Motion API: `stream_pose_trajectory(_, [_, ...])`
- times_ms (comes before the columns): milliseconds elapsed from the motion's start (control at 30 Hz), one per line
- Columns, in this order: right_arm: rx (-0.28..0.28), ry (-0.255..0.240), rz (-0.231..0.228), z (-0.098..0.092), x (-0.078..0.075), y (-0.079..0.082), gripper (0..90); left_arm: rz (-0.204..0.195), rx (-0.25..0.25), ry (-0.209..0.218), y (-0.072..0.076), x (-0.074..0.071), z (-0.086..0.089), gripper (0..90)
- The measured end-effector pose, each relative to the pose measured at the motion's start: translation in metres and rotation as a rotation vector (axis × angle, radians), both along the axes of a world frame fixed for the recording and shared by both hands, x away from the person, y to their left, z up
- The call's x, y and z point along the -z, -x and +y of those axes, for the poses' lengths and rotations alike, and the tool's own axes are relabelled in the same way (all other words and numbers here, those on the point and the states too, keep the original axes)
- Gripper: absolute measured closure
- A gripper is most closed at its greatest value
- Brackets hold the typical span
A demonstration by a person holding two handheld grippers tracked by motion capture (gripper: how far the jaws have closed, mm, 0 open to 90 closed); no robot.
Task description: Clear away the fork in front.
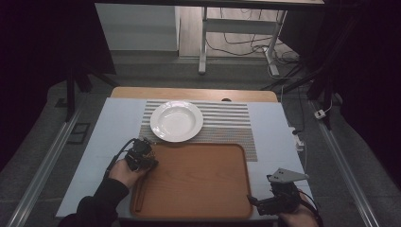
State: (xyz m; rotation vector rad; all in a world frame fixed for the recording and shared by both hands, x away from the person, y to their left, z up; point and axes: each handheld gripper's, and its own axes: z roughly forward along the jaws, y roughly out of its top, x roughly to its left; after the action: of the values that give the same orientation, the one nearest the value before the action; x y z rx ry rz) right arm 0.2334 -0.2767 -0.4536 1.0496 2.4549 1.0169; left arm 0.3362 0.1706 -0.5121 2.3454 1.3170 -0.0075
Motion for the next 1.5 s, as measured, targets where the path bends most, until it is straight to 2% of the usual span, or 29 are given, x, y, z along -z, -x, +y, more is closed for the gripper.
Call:
stream_pose_trajectory(100, [0.001, -0.001, 0.000, 0.000, 0.000, 0.000, 0.0, 0.000, 0.002, 0.015, 0.000, -0.001, 0.001, 82.6])
stream_pose_trajectory(200, [0.002, -0.002, 0.000, 0.000, 0.000, 0.000, 0.0, -0.031, 0.008, 0.012, 0.002, -0.004, 0.001, 75.1])
stream_pose_trajectory(400, [0.003, -0.002, -0.001, 0.000, 0.000, 0.000, 0.0, -0.070, 0.045, 0.055, 0.007, -0.013, 0.003, 57.5])
stream_pose_trajectory(533, [0.003, -0.001, -0.001, 0.000, 0.000, 0.000, 0.0, -0.116, 0.069, 0.076, 0.014, -0.021, 0.003, 44.4])
stream_pose_trajectory(633, [0.003, -0.001, -0.002, 0.000, 0.000, 0.000, 0.0, -0.144, 0.084, 0.107, 0.019, -0.026, 0.006, 35.5])
stream_pose_trajectory(700, [0.003, -0.003, -0.002, 0.000, 0.000, 0.000, 0.0, -0.158, 0.068, 0.119, 0.023, -0.030, 0.007, 30.8])
stream_pose_trajectory(867, [0.004, -0.003, -0.003, 0.000, 0.000, 0.000, 0.0, -0.187, 0.067, 0.183, 0.034, -0.039, 0.012, 20.0])
stream_pose_trajectory(1067, [0.006, -0.005, -0.002, 0.000, 0.000, 0.000, 0.0, -0.226, 0.071, 0.199, 0.047, -0.045, 0.019, 12.4])
stream_pose_trajectory(1267, [0.010, -0.011, 0.000, -0.001, -0.001, 0.000, 0.0, -0.241, 0.071, 0.218, 0.060, -0.047, 0.028, 6.2])
stream_pose_trajectory(1500, [0.009, -0.009, 0.000, -0.001, -0.001, 0.000, 0.0, -0.245, 0.053, 0.249, 0.074, -0.048, 0.038, 4.4])
